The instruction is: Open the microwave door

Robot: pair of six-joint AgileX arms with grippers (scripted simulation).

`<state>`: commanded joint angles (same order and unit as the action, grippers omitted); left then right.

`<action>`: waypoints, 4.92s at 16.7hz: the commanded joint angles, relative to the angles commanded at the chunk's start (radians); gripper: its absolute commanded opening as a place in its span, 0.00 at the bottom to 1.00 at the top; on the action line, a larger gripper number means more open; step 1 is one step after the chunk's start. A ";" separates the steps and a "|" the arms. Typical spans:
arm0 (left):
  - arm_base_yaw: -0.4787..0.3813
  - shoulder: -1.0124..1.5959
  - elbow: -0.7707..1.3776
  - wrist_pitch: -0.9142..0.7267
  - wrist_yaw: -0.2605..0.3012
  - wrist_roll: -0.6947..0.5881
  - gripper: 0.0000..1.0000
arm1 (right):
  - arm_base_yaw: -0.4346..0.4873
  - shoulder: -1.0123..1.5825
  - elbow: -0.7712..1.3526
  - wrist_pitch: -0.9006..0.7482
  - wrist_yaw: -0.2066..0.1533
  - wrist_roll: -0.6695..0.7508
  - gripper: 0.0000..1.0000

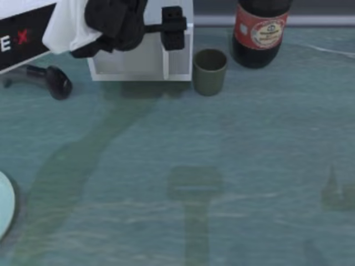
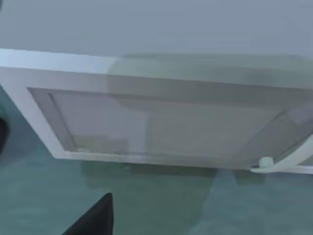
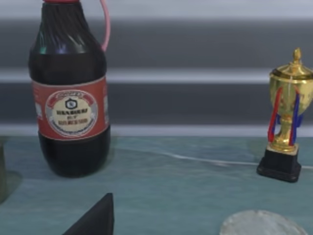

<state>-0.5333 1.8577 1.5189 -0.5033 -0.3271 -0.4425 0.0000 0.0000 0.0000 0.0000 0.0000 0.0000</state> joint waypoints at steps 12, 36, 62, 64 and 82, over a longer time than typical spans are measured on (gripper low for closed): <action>-0.053 0.226 0.177 -0.043 -0.031 -0.047 1.00 | 0.000 0.000 0.000 0.000 0.000 0.000 1.00; -0.002 0.437 0.287 0.069 0.002 -0.003 0.00 | 0.000 0.000 0.000 0.000 0.000 0.000 1.00; -0.032 0.343 0.130 0.123 -0.017 -0.028 0.00 | 0.000 0.000 0.000 0.000 0.000 0.000 1.00; -0.032 0.343 0.130 0.123 -0.017 -0.028 0.00 | 0.000 0.000 0.000 0.000 0.000 0.000 1.00; -0.030 0.312 0.081 0.158 0.011 0.004 0.00 | 0.000 0.000 0.000 0.000 0.000 0.000 1.00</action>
<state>-0.5629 2.1696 1.6001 -0.3455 -0.3161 -0.4381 0.0000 0.0000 0.0000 0.0000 0.0000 0.0000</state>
